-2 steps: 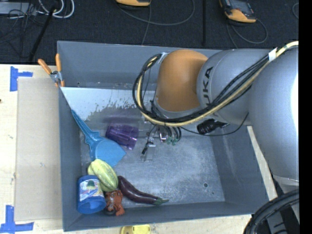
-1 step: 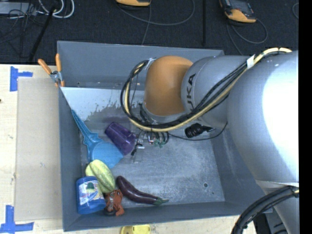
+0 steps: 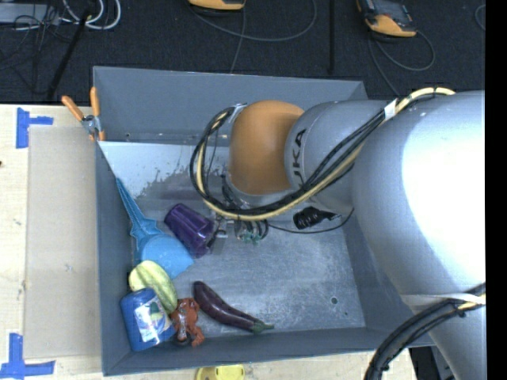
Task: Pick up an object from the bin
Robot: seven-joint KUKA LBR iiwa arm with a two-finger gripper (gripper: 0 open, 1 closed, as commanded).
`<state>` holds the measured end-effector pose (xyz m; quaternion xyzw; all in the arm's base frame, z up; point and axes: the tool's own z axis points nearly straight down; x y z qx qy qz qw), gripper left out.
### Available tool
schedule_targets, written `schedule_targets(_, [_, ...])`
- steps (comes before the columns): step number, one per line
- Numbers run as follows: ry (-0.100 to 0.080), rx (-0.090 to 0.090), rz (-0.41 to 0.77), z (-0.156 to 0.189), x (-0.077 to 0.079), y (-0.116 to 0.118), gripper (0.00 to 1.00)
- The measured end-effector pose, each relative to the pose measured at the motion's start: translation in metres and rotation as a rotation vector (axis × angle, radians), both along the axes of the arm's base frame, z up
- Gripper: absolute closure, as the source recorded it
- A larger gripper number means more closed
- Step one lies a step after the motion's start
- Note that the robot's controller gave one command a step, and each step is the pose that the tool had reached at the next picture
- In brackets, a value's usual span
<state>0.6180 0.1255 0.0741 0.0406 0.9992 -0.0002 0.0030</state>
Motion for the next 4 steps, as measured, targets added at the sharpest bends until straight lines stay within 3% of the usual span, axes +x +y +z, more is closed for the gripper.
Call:
schedule_targets(1, [0.0, 0.0, 0.001, 0.0, 0.0, 0.0, 1.0])
schedule_targets(2, [0.012, -0.001, 0.027, 0.056, -0.013, -0.007, 1.0])
schedule_targets(3, [-0.005, 0.003, 0.0, 0.057, -0.005, 0.009, 1.0])
schedule_targets(4, [-0.001, 0.001, 0.141, 0.211, -0.028, -0.001, 1.0])
